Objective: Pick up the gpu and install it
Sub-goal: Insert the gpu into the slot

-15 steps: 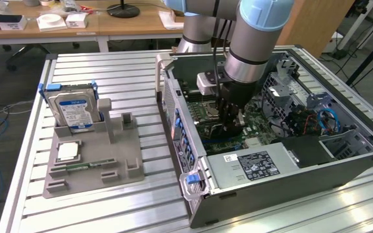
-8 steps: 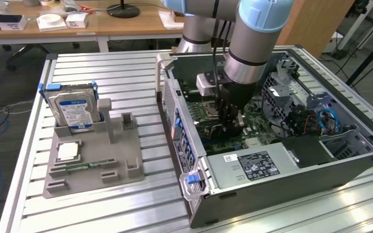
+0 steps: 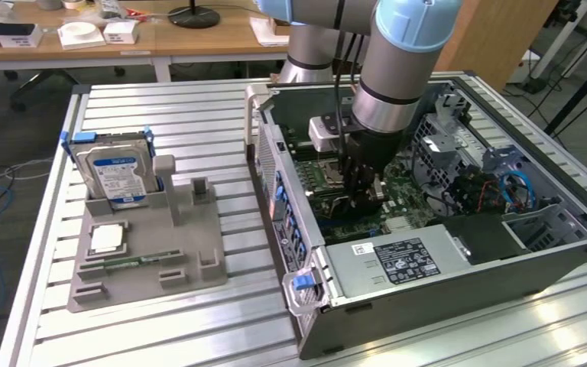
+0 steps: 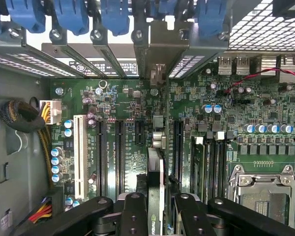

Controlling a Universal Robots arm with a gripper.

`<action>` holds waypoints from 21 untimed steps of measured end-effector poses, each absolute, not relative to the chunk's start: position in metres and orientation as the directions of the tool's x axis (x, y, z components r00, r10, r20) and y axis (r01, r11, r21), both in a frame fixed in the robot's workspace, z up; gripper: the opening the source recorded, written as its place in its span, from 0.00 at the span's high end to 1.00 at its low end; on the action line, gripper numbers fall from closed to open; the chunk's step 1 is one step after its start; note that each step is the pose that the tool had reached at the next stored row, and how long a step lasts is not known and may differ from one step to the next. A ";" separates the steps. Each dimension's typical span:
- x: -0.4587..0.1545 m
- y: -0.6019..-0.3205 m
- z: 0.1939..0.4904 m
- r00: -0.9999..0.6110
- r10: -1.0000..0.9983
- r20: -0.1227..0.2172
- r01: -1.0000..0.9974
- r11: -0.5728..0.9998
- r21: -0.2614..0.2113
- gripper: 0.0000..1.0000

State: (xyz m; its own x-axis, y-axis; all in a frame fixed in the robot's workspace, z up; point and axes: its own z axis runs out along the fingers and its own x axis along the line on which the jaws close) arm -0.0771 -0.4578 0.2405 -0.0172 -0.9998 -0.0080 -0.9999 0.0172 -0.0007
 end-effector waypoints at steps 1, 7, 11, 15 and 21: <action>-0.077 -0.458 0.240 -0.017 -1.000 -0.008 -1.000 0.017 -0.001 0.74; -0.077 -0.458 0.240 -0.017 -1.000 -0.008 -1.000 0.017 -0.001 0.74; -0.077 -0.458 0.240 -0.017 -1.000 -0.008 -1.000 0.017 -0.001 0.74; -0.077 -0.458 0.239 -0.017 -1.000 -0.009 -1.000 0.017 -0.001 0.74; -0.077 -0.458 0.239 -0.017 -1.000 -0.008 -1.000 0.017 -0.001 0.74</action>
